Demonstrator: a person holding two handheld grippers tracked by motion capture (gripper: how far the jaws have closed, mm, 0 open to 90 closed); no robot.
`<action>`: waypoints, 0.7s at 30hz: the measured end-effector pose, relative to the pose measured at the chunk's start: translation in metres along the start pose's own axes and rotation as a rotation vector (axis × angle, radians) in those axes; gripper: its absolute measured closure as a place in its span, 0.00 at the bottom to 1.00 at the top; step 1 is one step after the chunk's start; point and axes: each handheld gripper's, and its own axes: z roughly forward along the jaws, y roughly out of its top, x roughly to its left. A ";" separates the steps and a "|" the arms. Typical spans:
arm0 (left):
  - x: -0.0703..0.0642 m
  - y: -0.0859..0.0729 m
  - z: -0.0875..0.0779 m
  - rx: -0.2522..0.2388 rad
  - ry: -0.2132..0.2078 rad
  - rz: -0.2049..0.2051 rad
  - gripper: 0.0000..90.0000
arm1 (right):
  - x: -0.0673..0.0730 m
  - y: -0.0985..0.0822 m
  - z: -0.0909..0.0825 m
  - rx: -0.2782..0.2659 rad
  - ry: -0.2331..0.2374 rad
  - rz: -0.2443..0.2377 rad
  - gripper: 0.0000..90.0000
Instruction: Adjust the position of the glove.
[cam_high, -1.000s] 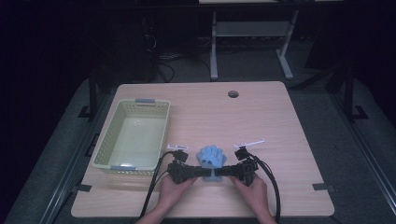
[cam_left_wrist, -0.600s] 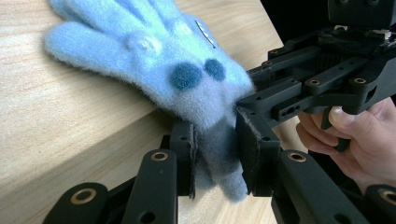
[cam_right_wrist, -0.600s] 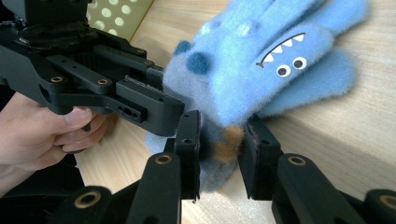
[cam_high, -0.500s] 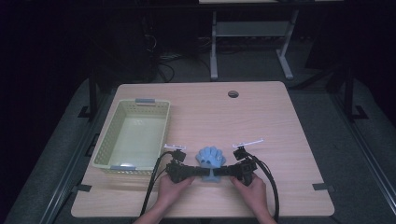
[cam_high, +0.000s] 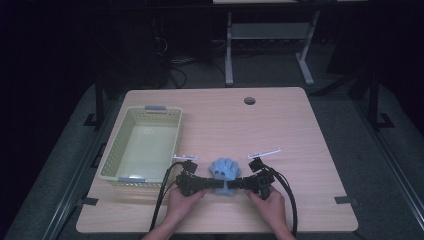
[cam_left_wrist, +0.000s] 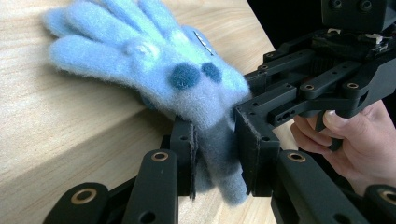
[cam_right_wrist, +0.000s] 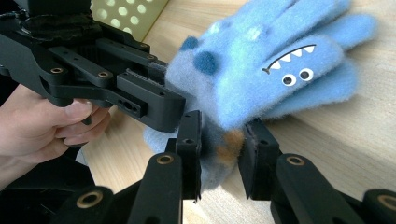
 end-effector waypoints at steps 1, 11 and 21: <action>0.000 0.000 0.000 0.000 0.000 0.000 0.77 | 0.000 0.000 0.000 0.000 0.000 0.000 0.80; -0.013 0.004 -0.008 -0.024 0.005 0.038 0.77 | 0.007 0.002 -0.007 -0.023 0.005 -0.023 0.80; -0.032 0.014 -0.027 -0.064 0.003 0.115 0.77 | 0.028 0.013 -0.025 -0.073 0.015 -0.088 0.80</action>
